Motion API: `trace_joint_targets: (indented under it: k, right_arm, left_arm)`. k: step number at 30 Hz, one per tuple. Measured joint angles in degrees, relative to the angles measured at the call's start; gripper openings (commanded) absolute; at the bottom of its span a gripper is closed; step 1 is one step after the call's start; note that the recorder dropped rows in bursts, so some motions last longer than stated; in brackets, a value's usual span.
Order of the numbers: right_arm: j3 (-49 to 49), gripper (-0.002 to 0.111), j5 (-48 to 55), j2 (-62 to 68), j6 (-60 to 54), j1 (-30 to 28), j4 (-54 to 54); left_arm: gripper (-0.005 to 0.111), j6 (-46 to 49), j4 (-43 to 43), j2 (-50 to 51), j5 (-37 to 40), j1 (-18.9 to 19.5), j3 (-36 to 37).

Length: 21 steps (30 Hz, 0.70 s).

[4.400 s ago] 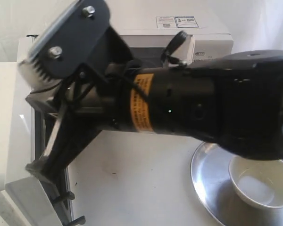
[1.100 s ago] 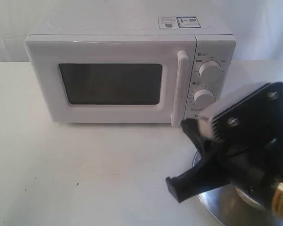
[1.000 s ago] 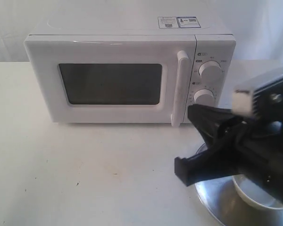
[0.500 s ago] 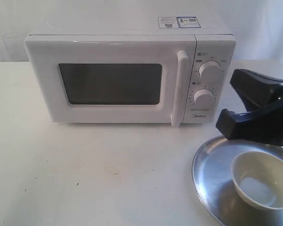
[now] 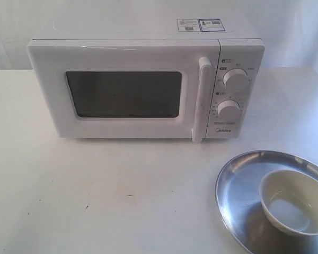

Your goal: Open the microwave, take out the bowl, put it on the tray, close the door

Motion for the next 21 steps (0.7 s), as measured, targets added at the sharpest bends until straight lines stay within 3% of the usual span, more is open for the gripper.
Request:
trace_joint_targets:
  k: [4, 6, 14, 21]
  right_arm:
    - [5.09, 0.000, -5.12, -10.59, -4.54, -13.38, 0.00]
    - [7.36, 0.000, -6.86, -15.09, -7.06, -16.21, 0.00]
    - [14.48, 0.000, -10.24, -25.07, -10.04, -19.85, -0.10]
    - [16.07, 0.000, -12.29, -26.07, -8.01, -20.38, -0.10]
  left_arm:
    - [0.000, 0.00, 0.00, 0.00, 0.00, 0.00, 0.00]
    - [0.000, 0.00, 0.00, 0.00, 0.00, 0.00, 0.00]
    - [0.000, 0.00, 0.00, 0.00, 0.00, 0.00, 0.00]
    - [0.000, 0.00, 0.00, 0.00, 0.00, 0.00, 0.00]
